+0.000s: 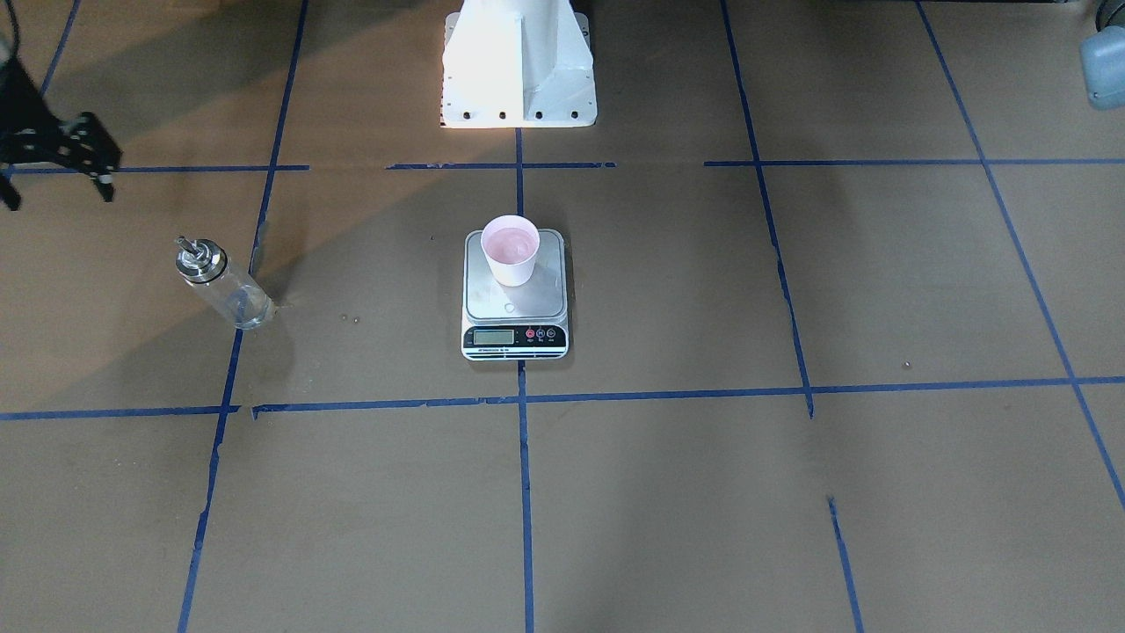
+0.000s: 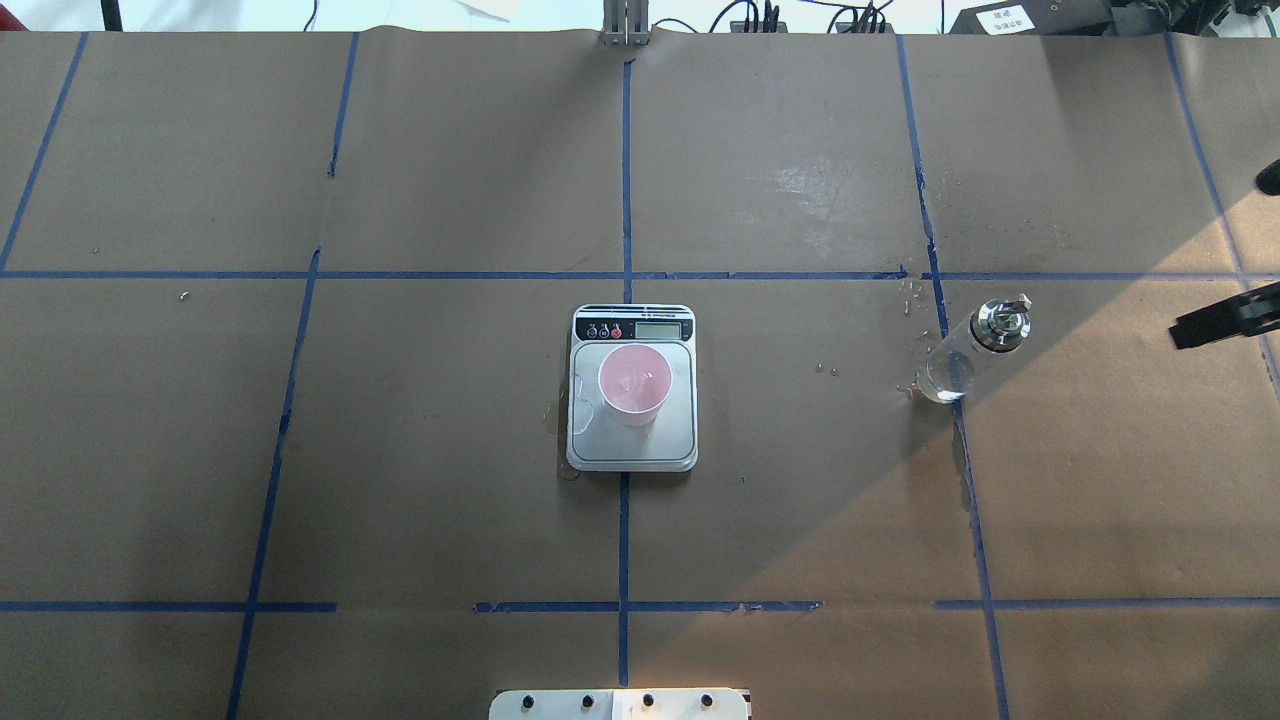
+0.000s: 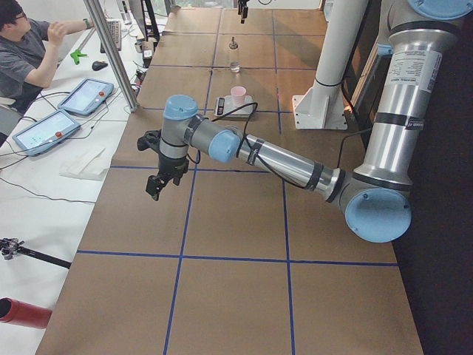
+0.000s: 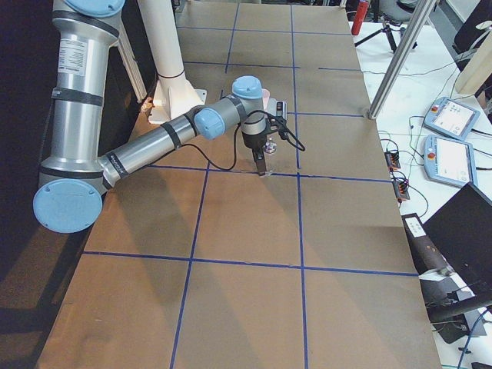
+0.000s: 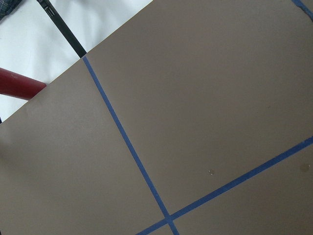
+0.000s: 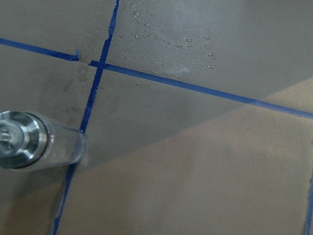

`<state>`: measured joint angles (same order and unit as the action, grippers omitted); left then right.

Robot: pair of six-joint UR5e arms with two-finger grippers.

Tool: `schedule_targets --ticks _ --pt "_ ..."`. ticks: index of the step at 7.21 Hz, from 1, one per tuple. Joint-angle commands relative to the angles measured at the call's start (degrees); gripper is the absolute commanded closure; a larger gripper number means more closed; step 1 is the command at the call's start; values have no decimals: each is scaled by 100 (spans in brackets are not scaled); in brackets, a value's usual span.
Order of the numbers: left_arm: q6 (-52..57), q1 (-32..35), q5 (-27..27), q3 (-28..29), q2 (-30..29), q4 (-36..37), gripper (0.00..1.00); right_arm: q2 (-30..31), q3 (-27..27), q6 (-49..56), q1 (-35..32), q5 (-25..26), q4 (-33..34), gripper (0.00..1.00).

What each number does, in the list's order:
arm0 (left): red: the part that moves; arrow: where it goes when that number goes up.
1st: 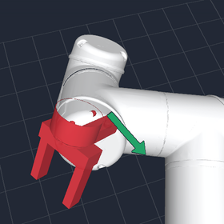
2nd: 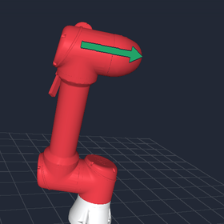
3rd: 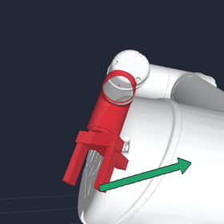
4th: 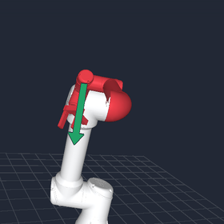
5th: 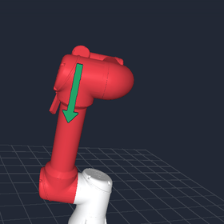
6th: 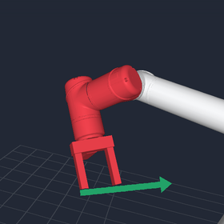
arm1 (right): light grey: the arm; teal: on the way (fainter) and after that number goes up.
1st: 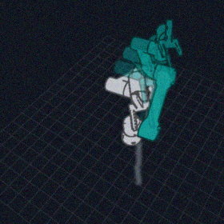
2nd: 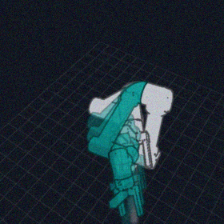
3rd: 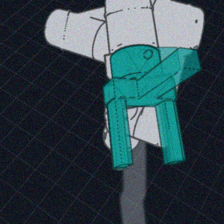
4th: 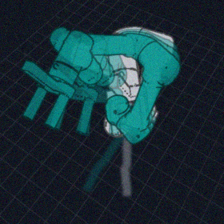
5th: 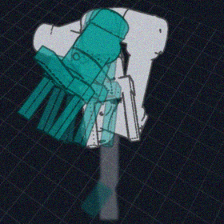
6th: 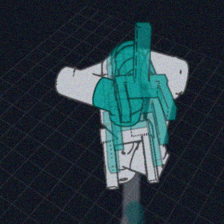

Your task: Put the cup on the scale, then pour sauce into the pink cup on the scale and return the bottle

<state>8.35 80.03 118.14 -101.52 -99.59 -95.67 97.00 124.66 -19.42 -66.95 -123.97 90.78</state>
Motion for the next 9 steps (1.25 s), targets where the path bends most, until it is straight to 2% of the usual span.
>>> schedule_targets --ticks 1,2,3,4,5,6,7,9 --pt "35 12 8 1 27 48 0 -322 -1193 2715 -1685 -936 581 0" --pt "53 56 95 53 54 66 0 -322 -1642 3246 -1942 -1023 564 0" --pt "70 195 217 158 80 75 0 -322 -2239 3582 -2241 -1346 546 0" --pt "349 519 488 507 98 66 0 -331 -2627 3768 -2339 -1506 503 0" --pt "917 853 769 911 124 66 0 -348 -2666 3727 -2340 -1447 493 0" --pt "1253 1152 807 1080 420 5 0 -331 -2684 3709 -2332 -994 485 0" --pt "1257 1233 799 1073 667 -74 0 -357 -2728 3683 -2331 -798 371 0" --pt "1196 1216 754 1065 870 -30 0 -331 -3183 3508 -2331 -804 -173 0"
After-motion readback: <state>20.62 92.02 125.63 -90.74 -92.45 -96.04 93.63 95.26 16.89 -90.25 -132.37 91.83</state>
